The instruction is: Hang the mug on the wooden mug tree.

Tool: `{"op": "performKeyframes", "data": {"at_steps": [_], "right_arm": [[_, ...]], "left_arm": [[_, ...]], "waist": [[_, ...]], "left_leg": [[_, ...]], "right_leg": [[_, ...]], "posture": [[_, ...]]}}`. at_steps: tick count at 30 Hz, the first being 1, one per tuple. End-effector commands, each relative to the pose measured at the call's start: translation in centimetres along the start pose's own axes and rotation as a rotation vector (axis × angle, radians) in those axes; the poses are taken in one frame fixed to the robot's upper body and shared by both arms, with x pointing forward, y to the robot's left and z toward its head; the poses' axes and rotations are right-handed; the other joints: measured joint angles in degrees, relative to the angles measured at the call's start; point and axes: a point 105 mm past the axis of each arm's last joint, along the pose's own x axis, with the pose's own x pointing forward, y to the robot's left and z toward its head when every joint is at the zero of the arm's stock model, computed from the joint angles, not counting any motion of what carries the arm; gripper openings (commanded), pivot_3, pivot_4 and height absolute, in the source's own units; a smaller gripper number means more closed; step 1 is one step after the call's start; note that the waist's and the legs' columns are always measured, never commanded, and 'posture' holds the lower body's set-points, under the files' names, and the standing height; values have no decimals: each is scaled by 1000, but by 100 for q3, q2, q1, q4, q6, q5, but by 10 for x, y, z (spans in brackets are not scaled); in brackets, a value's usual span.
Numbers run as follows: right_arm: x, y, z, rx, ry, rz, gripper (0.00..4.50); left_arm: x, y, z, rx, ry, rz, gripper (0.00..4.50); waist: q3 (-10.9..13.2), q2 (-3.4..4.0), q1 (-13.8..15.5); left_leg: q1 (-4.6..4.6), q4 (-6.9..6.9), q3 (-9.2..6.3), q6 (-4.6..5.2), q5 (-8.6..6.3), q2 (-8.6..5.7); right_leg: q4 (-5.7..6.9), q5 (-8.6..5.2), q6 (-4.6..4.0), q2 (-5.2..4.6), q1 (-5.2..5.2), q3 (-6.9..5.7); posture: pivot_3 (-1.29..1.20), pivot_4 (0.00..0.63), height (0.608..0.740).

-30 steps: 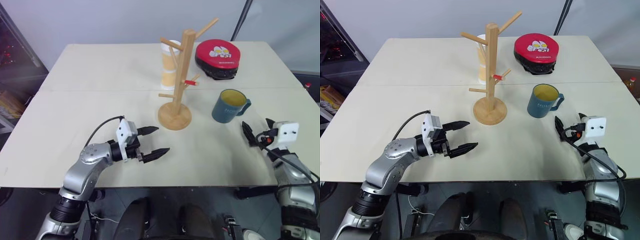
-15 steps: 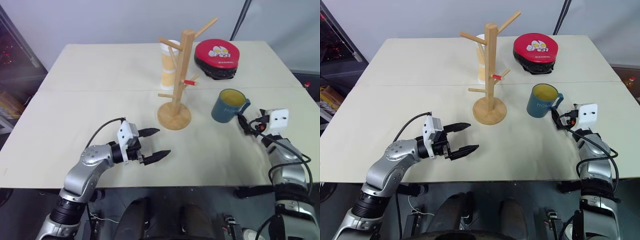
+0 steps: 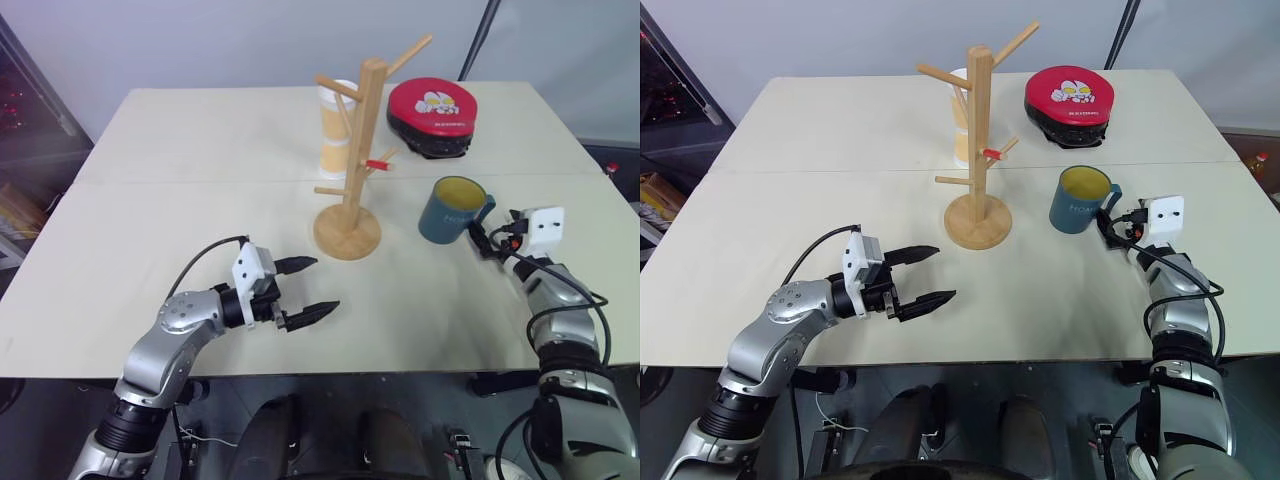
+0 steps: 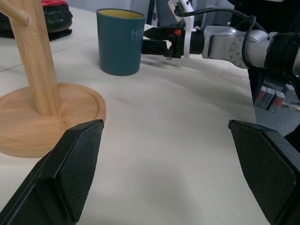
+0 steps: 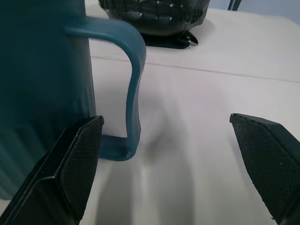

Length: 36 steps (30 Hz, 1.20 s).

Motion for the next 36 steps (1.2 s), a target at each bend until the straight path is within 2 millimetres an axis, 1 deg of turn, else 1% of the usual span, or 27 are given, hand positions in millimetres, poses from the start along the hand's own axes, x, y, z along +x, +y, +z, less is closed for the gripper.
{"op": "performKeyframes", "data": {"at_steps": [1,3,4,5,7,11,14,17,20,21,24,26,29,31,34,36], "right_arm": [[4,-4,16,-21,-48,23,4478],[5,-2,15,-9,-50,42,3962],[6,-1,15,-4,-52,51,3795],[6,0,15,2,-55,60,3184],[6,2,15,12,-63,79,2206],[6,5,16,24,-78,101,58],[3,7,17,29,-92,116,23],[-1,10,19,-9,-106,130,23],[-9,19,30,-98,-134,171,23],[-12,24,37,-139,-153,191,23],[-28,49,67,-315,-220,281,23],[-40,72,83,-469,-249,362,23],[-54,103,99,-686,-281,460,23],[-58,116,108,-773,-298,488,23],[-59,129,128,-847,-351,487,23],[-59,135,138,-874,-377,486,23]], "left_arm": [[-2,-1,13,51,-32,1,4500],[-2,-1,13,52,-31,4,4500],[-2,-1,13,53,-31,5,4500],[-2,-1,13,54,-31,7,4500],[-2,0,14,55,-31,11,4500],[-2,0,14,55,-31,13,4500],[-1,-1,14,54,-30,13,4500],[-1,-1,13,53,-30,13,4500],[-2,0,14,52,-28,18,4500],[-2,1,13,53,-26,23,4500],[-8,6,12,59,-16,48,4500],[-11,11,11,66,-8,65,4500],[-16,20,12,77,-8,91,4500],[-18,25,14,84,-11,103,4500],[-21,32,16,95,-12,117,4500],[-23,34,17,101,-12,122,4500]], "waist": [[0,0,-39],[0,0,-61],[0,0,-64],[0,0,-66],[0,0,-71],[0,1,-69],[1,1,-68],[1,0,-66],[2,1,-63],[2,1,-62],[4,5,-69],[5,14,-59],[5,14,-59],[5,10,-50],[9,3,-26],[9,3,-16]], "left_leg": [[0,0,0,0,0,0],[0,0,0,0,0,0],[0,0,0,0,0,0],[0,0,0,0,0,0],[0,0,0,0,0,0],[1,0,0,0,0,0],[1,0,0,0,0,0],[1,0,0,0,0,0],[1,0,0,0,0,0],[1,0,0,0,0,0],[1,-2,-1,0,0,0],[0,-2,0,0,-1,1],[1,-2,0,-1,-1,2],[1,-2,-1,-1,-2,2],[0,-2,-1,-1,-2,1],[-2,-1,-1,-1,-2,1]], "right_leg": [[0,0,0,0,0,0],[0,0,0,0,0,0],[0,0,0,0,0,0],[0,0,0,0,1,0],[0,0,0,0,0,0],[0,0,0,0,1,0],[0,0,0,0,1,0],[0,0,1,0,1,0],[0,0,0,0,1,1],[0,0,1,-1,0,2],[1,0,1,-1,-4,5],[2,0,1,-1,-7,8],[1,0,0,0,-8,9],[0,0,0,1,-8,8],[-4,0,0,-1,-6,8],[-4,0,0,-1,-7,8]], "posture": [[0,150,740],[0,150,740],[0,150,740],[0,150,740],[0,150,740],[0,150,740],[0,150,740],[0,150,740],[0,150,740],[0,150,740],[0,150,740],[0,150,740],[0,150,740],[0,150,740],[0,150,740],[0,150,740]]}}
